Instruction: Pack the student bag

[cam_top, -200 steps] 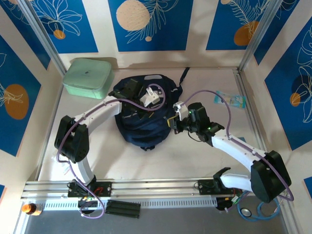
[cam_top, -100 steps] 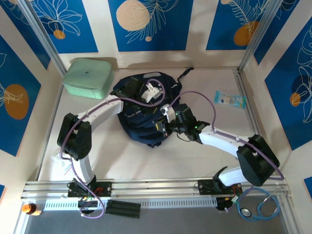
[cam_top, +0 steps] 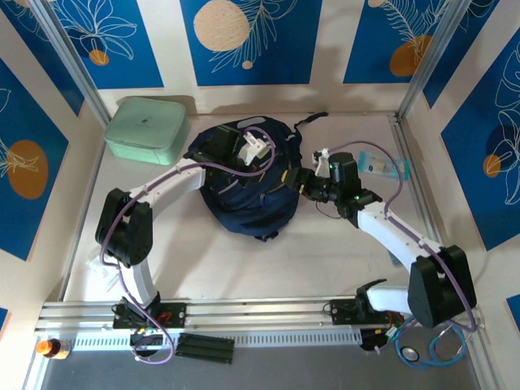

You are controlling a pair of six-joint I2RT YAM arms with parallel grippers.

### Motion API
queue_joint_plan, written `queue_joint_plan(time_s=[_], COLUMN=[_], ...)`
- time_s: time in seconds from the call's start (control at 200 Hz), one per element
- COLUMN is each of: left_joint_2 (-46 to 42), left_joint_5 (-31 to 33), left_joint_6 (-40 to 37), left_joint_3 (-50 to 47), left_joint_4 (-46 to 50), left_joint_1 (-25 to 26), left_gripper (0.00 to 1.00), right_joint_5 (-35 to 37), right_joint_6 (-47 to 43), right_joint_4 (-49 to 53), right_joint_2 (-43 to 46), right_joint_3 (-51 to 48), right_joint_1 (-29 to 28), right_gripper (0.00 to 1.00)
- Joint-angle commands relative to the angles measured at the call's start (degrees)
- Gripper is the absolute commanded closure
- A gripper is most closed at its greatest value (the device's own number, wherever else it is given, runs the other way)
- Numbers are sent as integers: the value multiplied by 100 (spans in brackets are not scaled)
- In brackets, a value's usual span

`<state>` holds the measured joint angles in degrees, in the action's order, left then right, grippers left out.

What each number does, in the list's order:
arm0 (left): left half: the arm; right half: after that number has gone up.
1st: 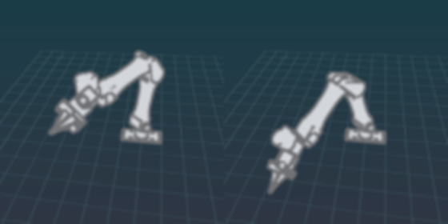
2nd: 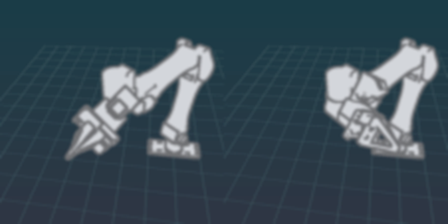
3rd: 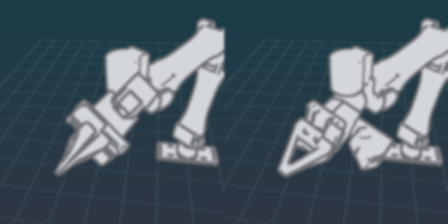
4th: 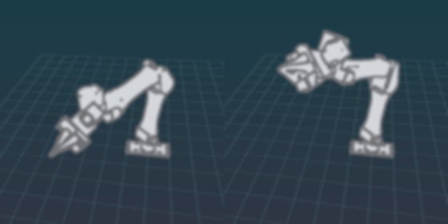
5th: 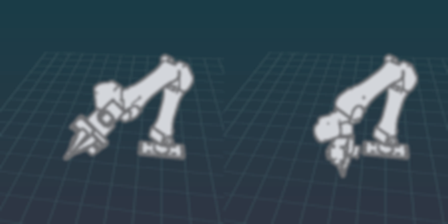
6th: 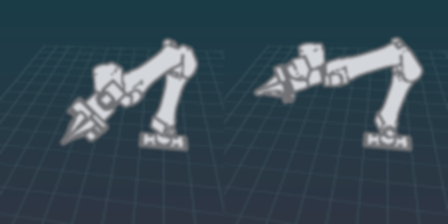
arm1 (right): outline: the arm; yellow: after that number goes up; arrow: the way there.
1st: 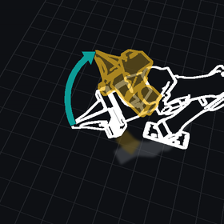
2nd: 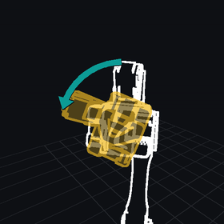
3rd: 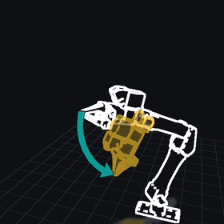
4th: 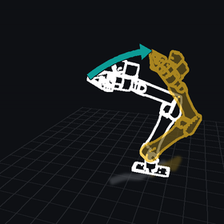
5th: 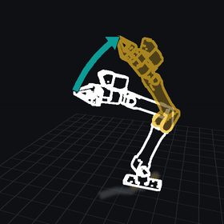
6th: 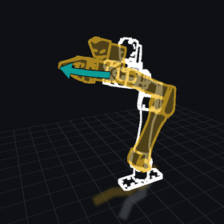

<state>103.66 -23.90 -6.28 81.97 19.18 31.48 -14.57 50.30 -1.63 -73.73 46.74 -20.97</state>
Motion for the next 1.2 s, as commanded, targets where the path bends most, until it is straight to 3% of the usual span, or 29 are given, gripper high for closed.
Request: queue_joint_plan(time_s=[0.0,0.27,0.31,0.44,0.555,0.625,0.76,0.92,1.195], left_joint_2=[-337,-370,-412,-1059,-1772,-2154,-2773,-2803,-1941], left_joint_5=[-208,-180,-59,836,1935,2917,2740,2638,2783], left_joint_6=[23,37,55,492,1245,2533,3917,4481,5220], left_joint_3=[12,-100,-148,-779,-1459,-1786,-2610,-2925,-2926], left_joint_4=[-529,-536,-546,-1015,-1030,-763,-973,-1014,-1525], left_joint_1=[-64,-55,-55,-55,-51,-3,175,644,1279], left_gripper=[100,100,93,59,44,44,39,40,44], right_joint_5=[-572,-324,-331,-559,-594,-640,-755,-876,-915], right_joint_6=[1144,1113,1113,1120,1151,1123,1155,1218,1253], right_joint_4=[212,536,500,159,-92,-141,-175,-164,-66], right_joint_2=[-464,-1272,-1367,-1604,-1617,-1643,-1727,-1765,-1818], right_joint_3=[395,1137,1199,1290,1274,1338,1473,1625,1792], right_joint_1=[-12,-179,-179,-188,-214,-245,-293,-329,-367], right_gripper=[45,48,52,82,91,92,93,93,93])
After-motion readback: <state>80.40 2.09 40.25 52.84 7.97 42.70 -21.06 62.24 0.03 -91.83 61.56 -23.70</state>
